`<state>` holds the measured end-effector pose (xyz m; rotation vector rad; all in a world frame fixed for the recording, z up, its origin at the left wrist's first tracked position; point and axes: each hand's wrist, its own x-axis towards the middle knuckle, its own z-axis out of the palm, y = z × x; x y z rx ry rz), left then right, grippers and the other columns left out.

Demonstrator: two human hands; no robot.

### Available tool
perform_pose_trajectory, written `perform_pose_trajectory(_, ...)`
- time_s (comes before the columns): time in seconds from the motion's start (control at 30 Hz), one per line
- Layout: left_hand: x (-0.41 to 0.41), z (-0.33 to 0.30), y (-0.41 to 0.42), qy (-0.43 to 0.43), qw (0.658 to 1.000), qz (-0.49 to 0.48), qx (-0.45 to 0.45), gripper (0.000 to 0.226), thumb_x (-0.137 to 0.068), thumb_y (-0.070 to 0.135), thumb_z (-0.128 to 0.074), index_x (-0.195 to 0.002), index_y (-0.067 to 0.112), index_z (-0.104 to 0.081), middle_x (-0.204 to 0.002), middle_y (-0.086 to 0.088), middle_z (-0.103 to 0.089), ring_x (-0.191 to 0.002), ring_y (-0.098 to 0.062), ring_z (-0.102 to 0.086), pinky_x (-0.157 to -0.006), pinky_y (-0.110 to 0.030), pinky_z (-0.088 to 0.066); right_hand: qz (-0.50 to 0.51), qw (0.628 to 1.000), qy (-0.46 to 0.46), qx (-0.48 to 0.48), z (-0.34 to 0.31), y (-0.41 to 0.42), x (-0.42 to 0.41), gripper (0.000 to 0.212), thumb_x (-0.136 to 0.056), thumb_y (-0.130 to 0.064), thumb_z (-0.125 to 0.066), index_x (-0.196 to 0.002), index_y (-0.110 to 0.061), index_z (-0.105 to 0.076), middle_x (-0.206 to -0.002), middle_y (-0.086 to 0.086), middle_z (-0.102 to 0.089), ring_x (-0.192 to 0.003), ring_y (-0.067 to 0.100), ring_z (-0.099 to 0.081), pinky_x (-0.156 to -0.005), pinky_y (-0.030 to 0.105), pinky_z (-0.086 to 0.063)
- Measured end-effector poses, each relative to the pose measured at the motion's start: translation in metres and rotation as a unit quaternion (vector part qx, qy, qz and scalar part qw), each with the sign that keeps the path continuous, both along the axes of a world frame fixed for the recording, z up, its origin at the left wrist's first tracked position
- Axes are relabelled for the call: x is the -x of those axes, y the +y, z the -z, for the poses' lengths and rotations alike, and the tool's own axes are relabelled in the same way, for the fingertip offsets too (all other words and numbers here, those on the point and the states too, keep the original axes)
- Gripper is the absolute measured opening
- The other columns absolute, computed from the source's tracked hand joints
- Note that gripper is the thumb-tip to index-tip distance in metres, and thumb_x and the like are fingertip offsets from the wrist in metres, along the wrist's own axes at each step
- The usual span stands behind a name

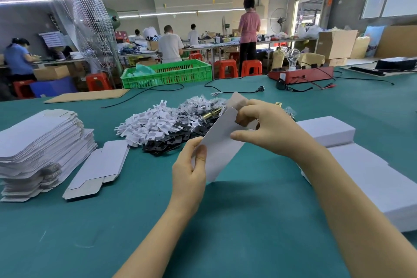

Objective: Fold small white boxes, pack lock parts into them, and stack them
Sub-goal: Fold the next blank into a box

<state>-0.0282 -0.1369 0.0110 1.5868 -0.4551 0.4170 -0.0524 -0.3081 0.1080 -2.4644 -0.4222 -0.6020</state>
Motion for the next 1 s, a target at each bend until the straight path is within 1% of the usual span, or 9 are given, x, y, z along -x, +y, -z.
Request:
perform_pose_trajectory(0.13, 0.004, -0.001, -0.001, -0.018, 0.999, -0.034, -0.037, 0.015, -0.095, 0.034, -0.049, -0.097, 0.043, -0.061, -0.099, 0.017, -0.068, -0.099, -0.011, -0.061, -0.084, -0.029, -0.047, -0.034, 0.999, 0.01, 0.011, -0.002, 0.001, 0.004, 0.012, -0.079, -0.009, -0.074, -0.08, -0.005, -0.063, -0.086, -0.011, -0.056, -0.079, 0.01, -0.056, -0.072, 0.013, -0.043)
perform_pose_trajectory(0.3, 0.007, -0.008, -0.002, -0.089, 0.985, -0.11, -0.097, 0.018, -0.093, 0.042, -0.049, -0.107, 0.038, -0.062, -0.1, 0.013, -0.064, -0.1, -0.021, -0.054, -0.092, -0.052, -0.043, -0.054, 0.998, 0.006, 0.039, 0.001, 0.014, 0.004, 0.017, -0.087, -0.012, -0.067, -0.079, -0.019, -0.053, -0.083, -0.002, -0.065, -0.084, 0.023, -0.06, -0.077, 0.037, -0.047)
perform_pose_trajectory(0.4, 0.008, -0.005, -0.007, -0.195, 0.92, -0.253, -0.228, 0.074, -0.08, 0.055, -0.059, -0.133, 0.003, -0.049, -0.116, -0.006, -0.06, -0.11, -0.024, -0.044, -0.104, -0.057, -0.034, -0.033, 0.999, -0.024, 0.004, 0.003, 0.025, 0.004, 0.023, -0.086, -0.014, -0.068, -0.076, -0.022, -0.048, -0.07, -0.01, -0.058, -0.074, 0.019, -0.054, -0.069, 0.034, -0.044)
perform_pose_trajectory(0.47, 0.007, -0.001, -0.008, -0.219, 0.871, -0.321, -0.301, 0.105, -0.064, 0.061, -0.071, -0.141, 0.001, -0.032, -0.125, -0.02, -0.056, -0.117, -0.029, -0.041, -0.107, -0.062, -0.028, -0.02, 0.998, -0.033, -0.05, 0.002, 0.031, 0.005, 0.021, -0.084, -0.014, -0.07, -0.076, -0.022, -0.052, -0.07, -0.01, -0.06, -0.075, 0.017, -0.059, -0.072, 0.034, -0.047)
perform_pose_trajectory(0.53, 0.002, 0.001, -0.005, -0.227, 0.84, -0.354, -0.344, 0.119, -0.052, 0.06, -0.079, -0.142, 0.002, -0.028, -0.128, -0.025, -0.054, -0.12, -0.032, -0.042, -0.106, -0.065, -0.027, -0.006, 0.996, -0.013, -0.086, 0.001, 0.036, 0.006, 0.018, -0.084, -0.016, -0.07, -0.077, -0.022, -0.055, -0.076, -0.007, -0.065, -0.083, 0.014, -0.065, -0.079, 0.035, -0.05)
perform_pose_trajectory(0.63, -0.006, 0.002, 0.002, -0.25, 0.814, -0.372, -0.37, 0.115, -0.052, 0.052, -0.086, -0.138, -0.004, -0.035, -0.123, -0.027, -0.056, -0.114, -0.038, -0.053, -0.104, -0.063, -0.035, 0.018, 0.994, 0.006, -0.103, 0.002, 0.04, 0.005, 0.014, -0.085, -0.019, -0.07, -0.081, -0.022, -0.056, -0.078, -0.005, -0.065, -0.086, 0.014, -0.066, -0.082, 0.035, -0.05)
perform_pose_trajectory(0.73, -0.007, -0.001, 0.005, -0.264, 0.825, -0.351, -0.357, 0.103, -0.055, 0.042, -0.087, -0.131, -0.014, -0.047, -0.115, -0.029, -0.06, -0.104, -0.044, -0.061, -0.092, -0.054, -0.049, 0.0, 0.995, 0.01, -0.098, 0.003, 0.041, 0.005, 0.013, -0.088, -0.018, -0.067, -0.083, -0.017, -0.055, -0.081, -0.001, -0.064, -0.083, 0.015, -0.063, -0.076, 0.032, -0.048)
perform_pose_trajectory(0.87, -0.007, -0.005, 0.006, -0.255, 0.841, -0.323, -0.352, 0.087, -0.055, 0.033, -0.088, -0.121, -0.016, -0.057, -0.106, -0.027, -0.065, -0.091, -0.042, -0.067, -0.079, -0.046, -0.055, -0.03, 0.999, 0.029, -0.033, 0.005, 0.039, 0.007, 0.03, -0.087, -0.02, -0.067, -0.075, -0.001, -0.046, -0.062, 0.004, -0.039, -0.059, 0.016, -0.031, -0.054, 0.03, -0.022)
perform_pose_trajectory(1.0, -0.005, -0.003, 0.003, -0.25, 0.851, -0.303, -0.348, 0.081, -0.055, 0.033, -0.089, -0.115, -0.014, -0.061, -0.098, -0.022, -0.067, -0.082, -0.038, -0.067, -0.07, -0.04, -0.056, -0.027, 0.999, 0.019, -0.036, 0.006, 0.042, 0.007, 0.038, -0.089, -0.019, -0.065, -0.068, -0.012, -0.034, -0.061, 0.001, -0.029, -0.059, 0.015, -0.024, -0.055, 0.033, -0.018)
